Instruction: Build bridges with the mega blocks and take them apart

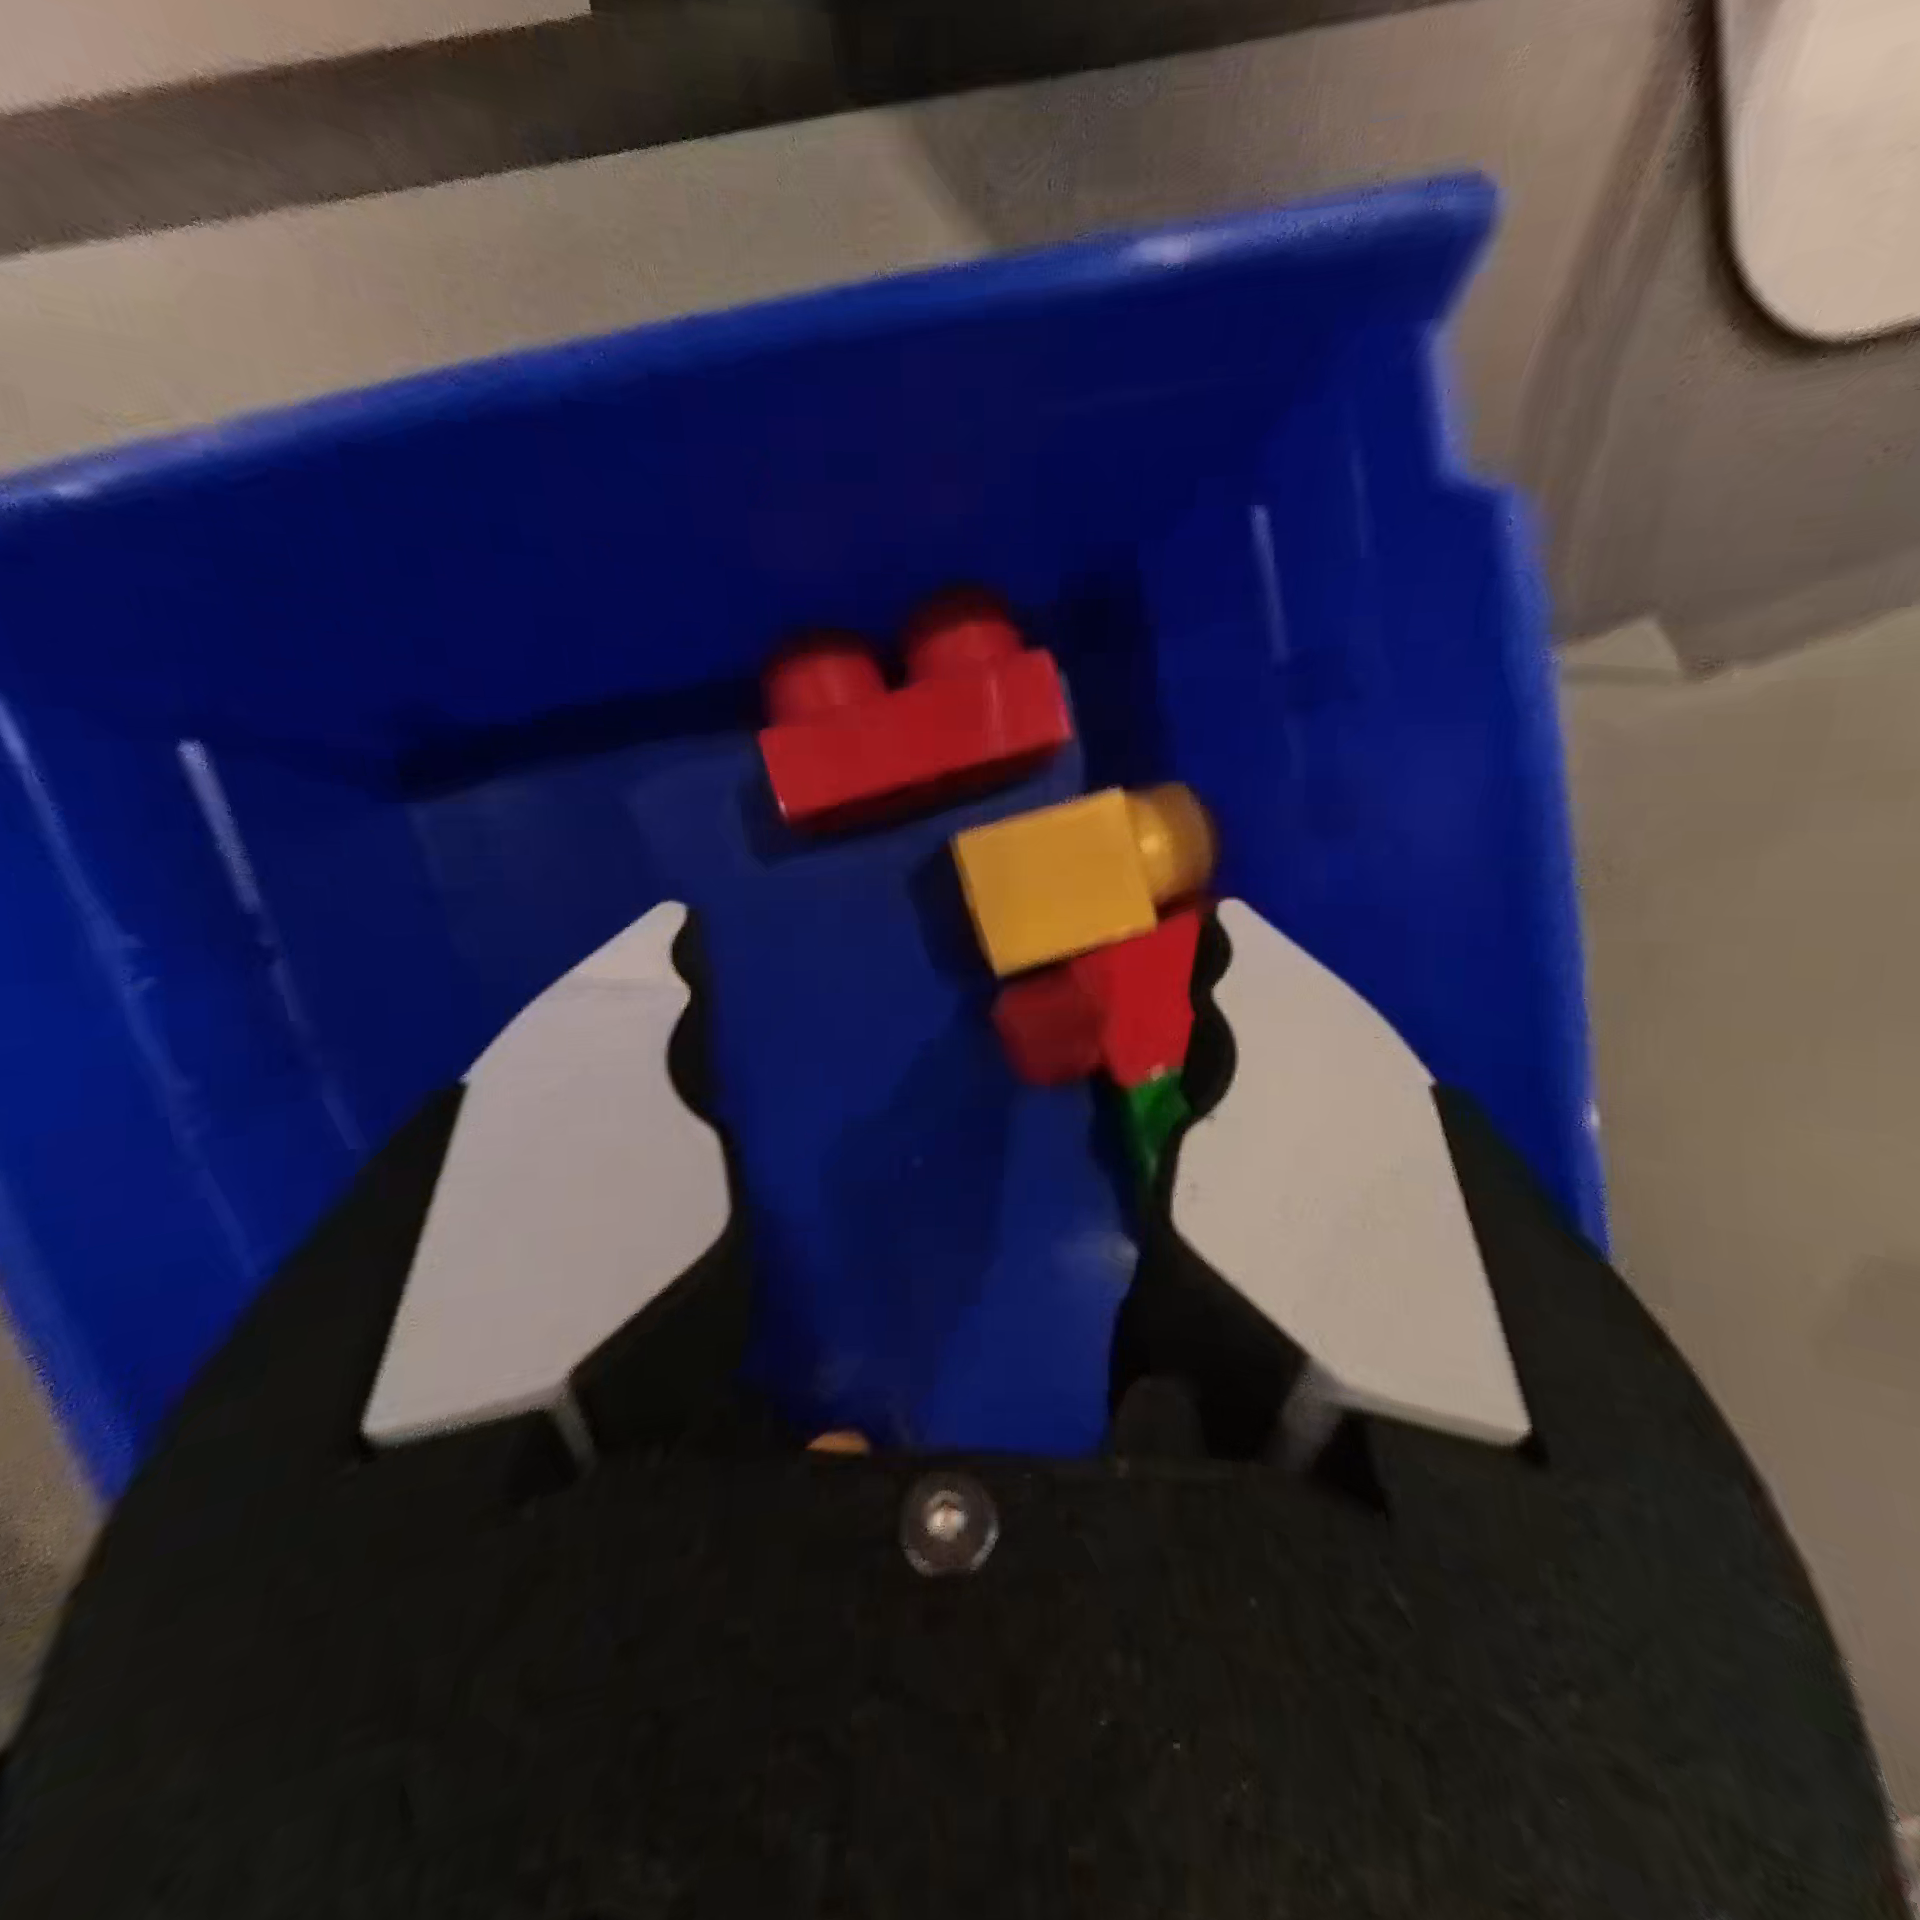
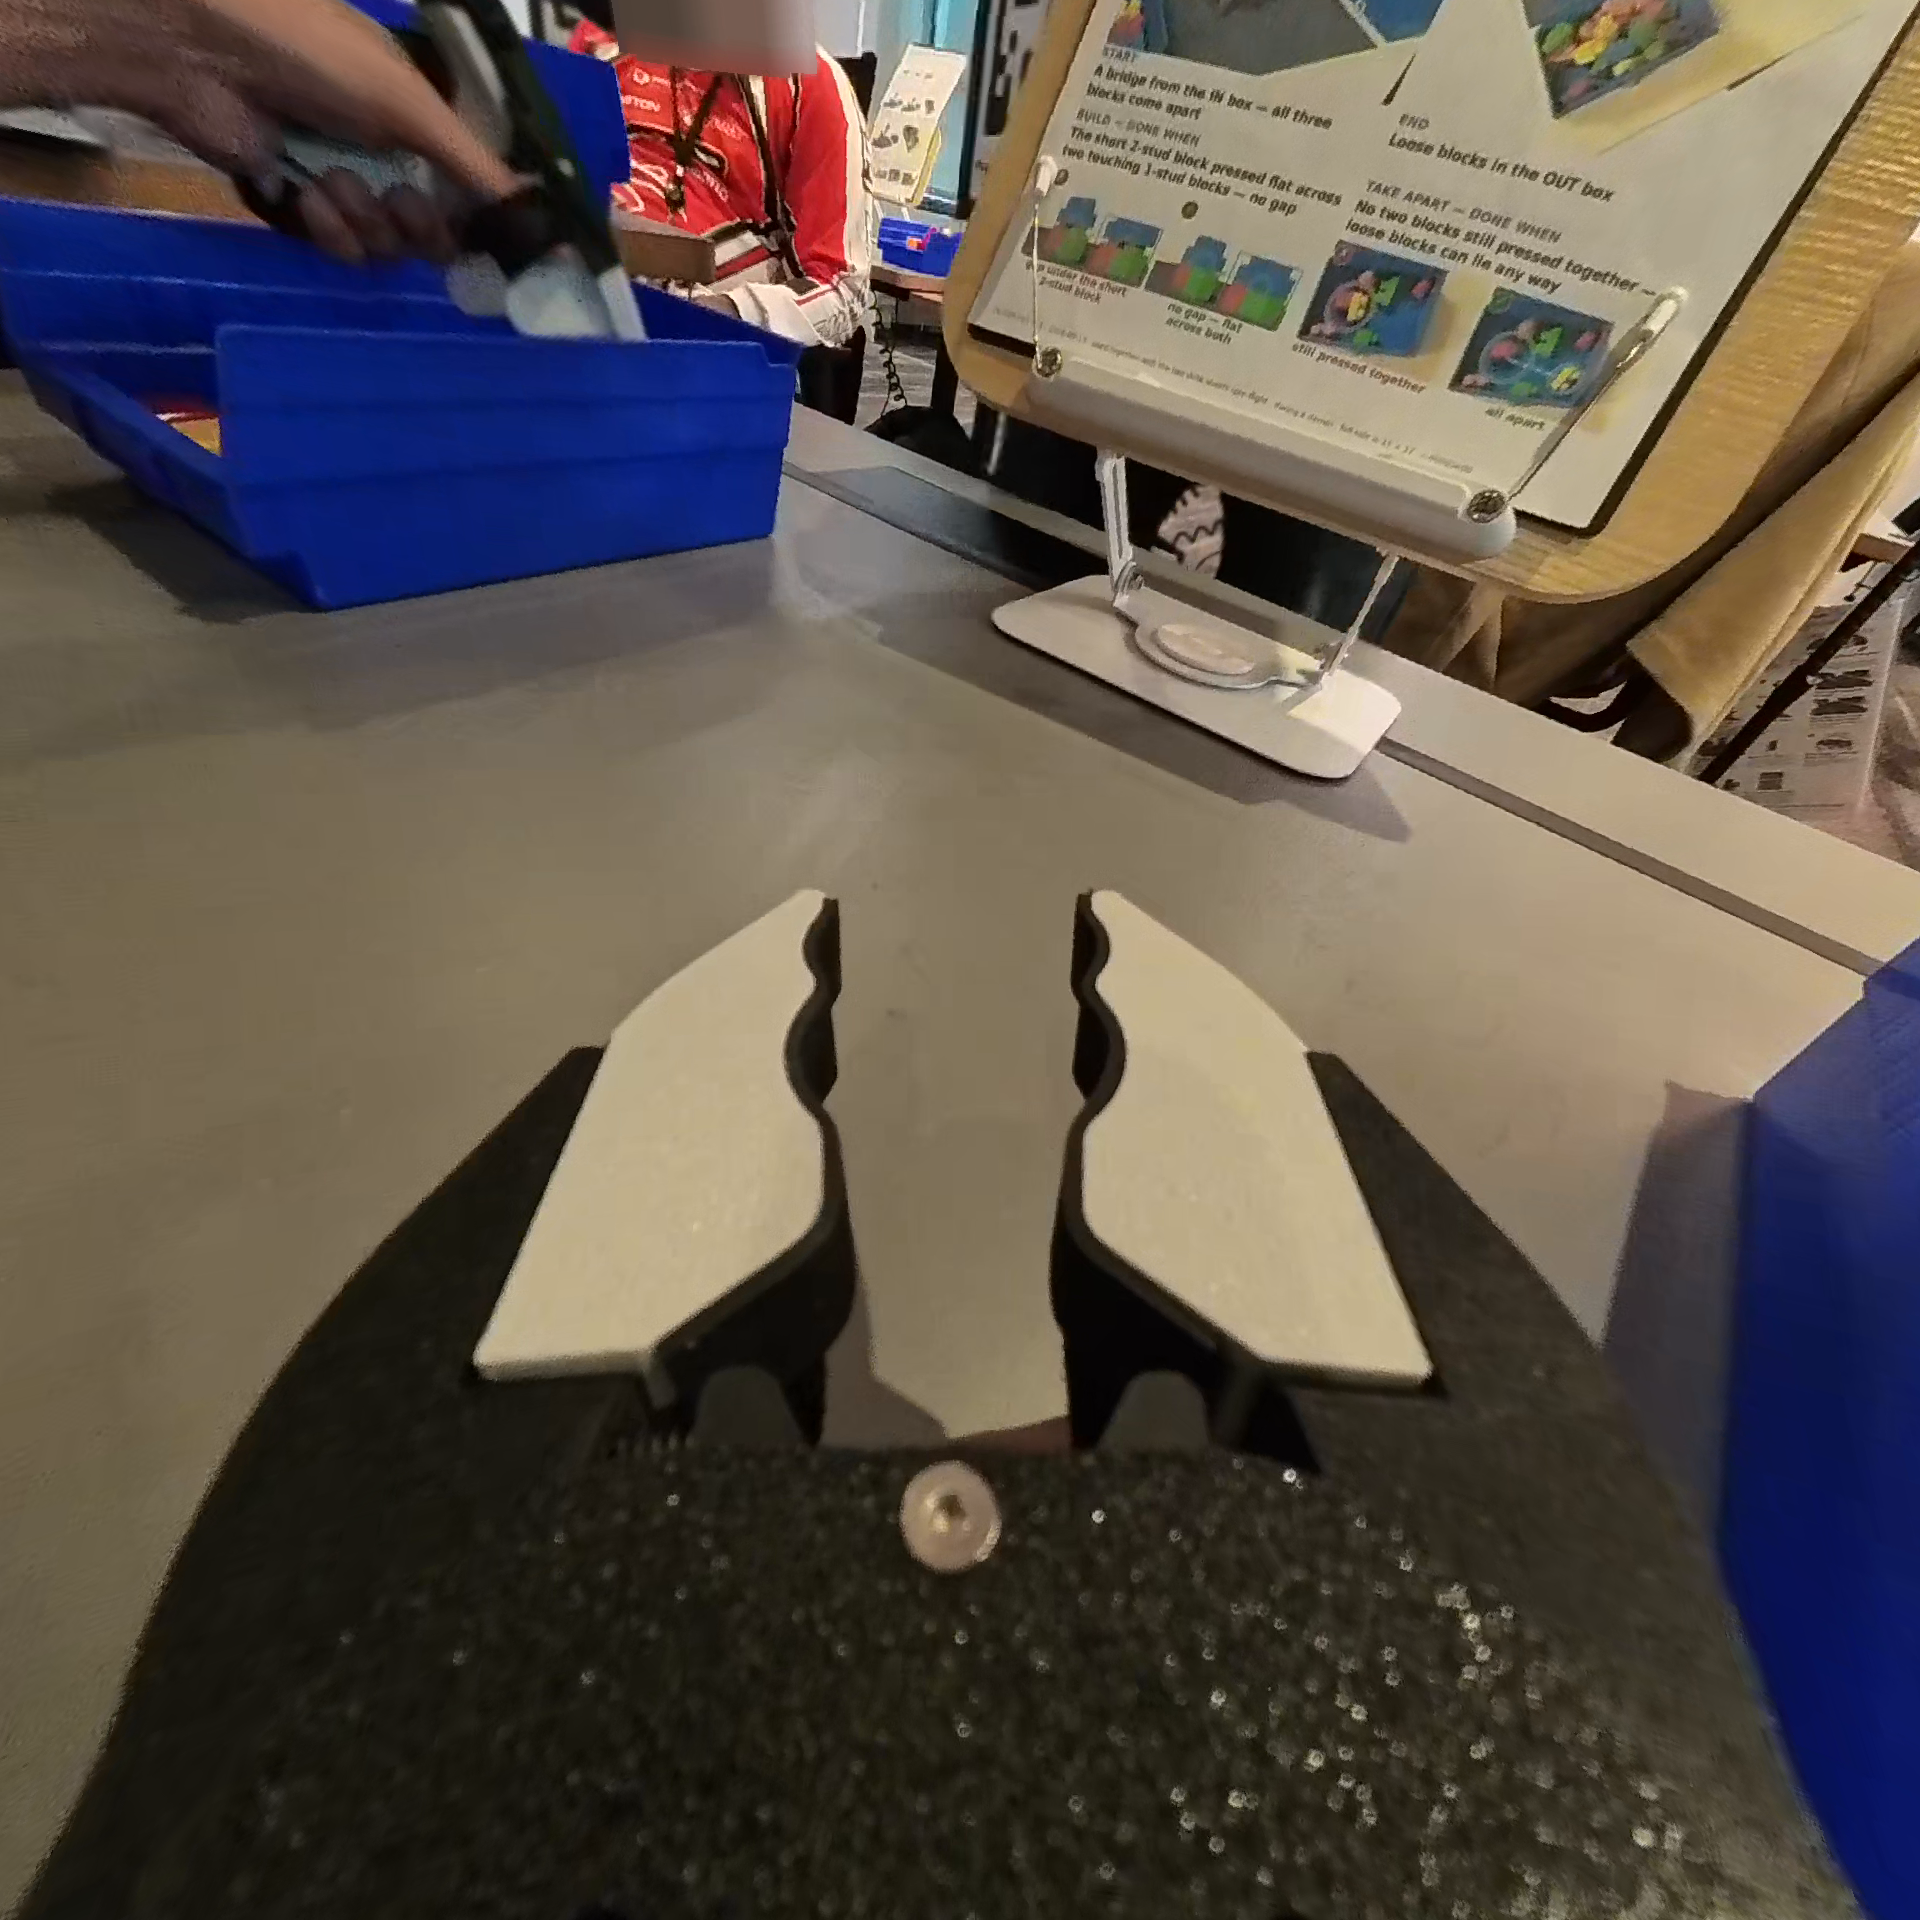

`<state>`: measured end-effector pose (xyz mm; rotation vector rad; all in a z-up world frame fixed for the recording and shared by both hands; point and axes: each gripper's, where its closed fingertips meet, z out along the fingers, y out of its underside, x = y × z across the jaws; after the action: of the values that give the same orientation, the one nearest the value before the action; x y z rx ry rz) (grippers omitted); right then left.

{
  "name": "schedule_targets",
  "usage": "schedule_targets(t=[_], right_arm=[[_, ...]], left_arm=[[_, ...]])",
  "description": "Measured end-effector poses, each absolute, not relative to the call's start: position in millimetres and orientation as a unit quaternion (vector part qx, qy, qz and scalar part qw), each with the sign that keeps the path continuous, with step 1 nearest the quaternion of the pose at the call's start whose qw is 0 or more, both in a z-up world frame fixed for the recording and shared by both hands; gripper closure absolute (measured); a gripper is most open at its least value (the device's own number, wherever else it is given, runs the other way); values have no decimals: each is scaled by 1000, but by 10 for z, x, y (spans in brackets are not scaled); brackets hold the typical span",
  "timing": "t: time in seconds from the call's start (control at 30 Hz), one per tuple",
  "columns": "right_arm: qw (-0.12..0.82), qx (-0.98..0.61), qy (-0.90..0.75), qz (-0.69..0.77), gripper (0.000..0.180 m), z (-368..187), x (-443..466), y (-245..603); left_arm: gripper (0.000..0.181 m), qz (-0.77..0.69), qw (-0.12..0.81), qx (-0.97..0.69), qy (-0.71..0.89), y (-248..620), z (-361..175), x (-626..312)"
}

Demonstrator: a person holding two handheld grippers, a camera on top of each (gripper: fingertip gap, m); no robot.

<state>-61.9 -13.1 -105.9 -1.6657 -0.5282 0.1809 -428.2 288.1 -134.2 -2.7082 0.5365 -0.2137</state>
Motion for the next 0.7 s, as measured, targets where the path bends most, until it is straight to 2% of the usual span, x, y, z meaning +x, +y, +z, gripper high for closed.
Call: schedule_targets(t=[0.17,0.33,0.37,0.4,0.43,0.6,0.7], right_arm=[[637,-730,-240,64,138,-1072,-630,-156],[636,-727,-256,47,138,-1089,-667,-182],[635,-726,-260,43,138,-1093,-675,-185],[635,-725,-263,41,139,-1096,-683,-188],[634,-725,-266,38,139,-1100,-690,-189],[635,-722,-274,35,140,-1103,-712,-201],[634,-723,-272,39,140,-1101,-708,-199]], left_arm=[[86,-69,154,-978,124,3187,-1587,-4310],[80,-66,101,-986,112,3144,-1859,-4223],[84,-55,95,-988,112,3143,-1901,-4243],[104,-44,94,-988,114,3153,-1922,-4273],[104,-37,90,-989,115,3153,-1924,-4302],[105,-56,112,-986,113,3136,-1733,-4411],[105,-71,151,-976,140,3025,-1359,-4427]])
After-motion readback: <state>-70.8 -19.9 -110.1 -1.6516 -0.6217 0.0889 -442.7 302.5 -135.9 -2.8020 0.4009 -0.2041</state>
